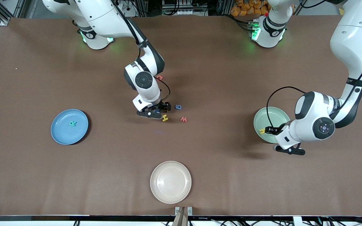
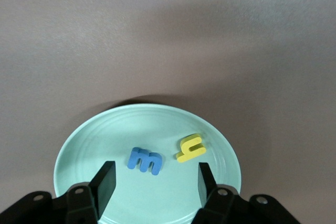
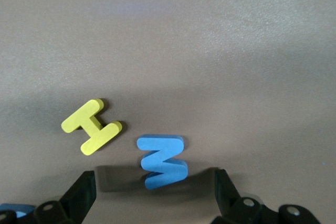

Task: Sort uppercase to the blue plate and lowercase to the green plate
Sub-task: 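Carry the blue M to the blue plate while the left gripper returns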

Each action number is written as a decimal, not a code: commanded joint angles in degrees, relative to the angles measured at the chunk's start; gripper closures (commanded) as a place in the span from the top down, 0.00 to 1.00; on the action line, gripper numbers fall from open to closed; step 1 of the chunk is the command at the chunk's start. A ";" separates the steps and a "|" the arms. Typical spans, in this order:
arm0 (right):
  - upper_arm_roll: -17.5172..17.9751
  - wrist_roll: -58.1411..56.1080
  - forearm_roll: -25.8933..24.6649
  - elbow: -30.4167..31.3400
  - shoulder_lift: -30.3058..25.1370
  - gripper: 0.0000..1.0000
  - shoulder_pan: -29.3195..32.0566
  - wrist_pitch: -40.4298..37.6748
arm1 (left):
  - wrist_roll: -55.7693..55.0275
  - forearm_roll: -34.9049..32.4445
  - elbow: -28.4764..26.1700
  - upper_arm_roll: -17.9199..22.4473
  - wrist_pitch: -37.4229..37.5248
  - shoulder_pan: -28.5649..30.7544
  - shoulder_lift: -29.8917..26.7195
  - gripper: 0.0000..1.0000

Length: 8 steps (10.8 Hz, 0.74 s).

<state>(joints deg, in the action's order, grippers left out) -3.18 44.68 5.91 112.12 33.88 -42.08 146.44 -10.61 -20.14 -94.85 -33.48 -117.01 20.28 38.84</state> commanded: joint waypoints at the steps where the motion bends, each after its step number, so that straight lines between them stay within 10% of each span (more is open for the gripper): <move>1: -0.51 -0.20 0.51 -0.15 0.22 1.00 0.24 0.25 | -1.77 1.69 -0.86 0.08 0.12 -0.32 -3.07 0.71; 5: -0.60 -0.56 0.33 -0.23 0.57 1.00 1.04 1.30 | -1.96 1.60 -0.69 0.08 0.12 -0.32 -6.58 0.71; 8: -0.68 -0.03 0.33 -0.06 1.18 0.01 0.51 3.67 | -1.87 1.43 -0.42 0.17 0.55 -0.32 -9.74 0.72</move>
<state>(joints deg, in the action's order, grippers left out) -4.14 44.52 5.87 112.12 34.19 -41.50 148.42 -11.94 -20.14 -94.38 -33.71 -116.97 20.16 32.26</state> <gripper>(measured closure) 0.278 0.278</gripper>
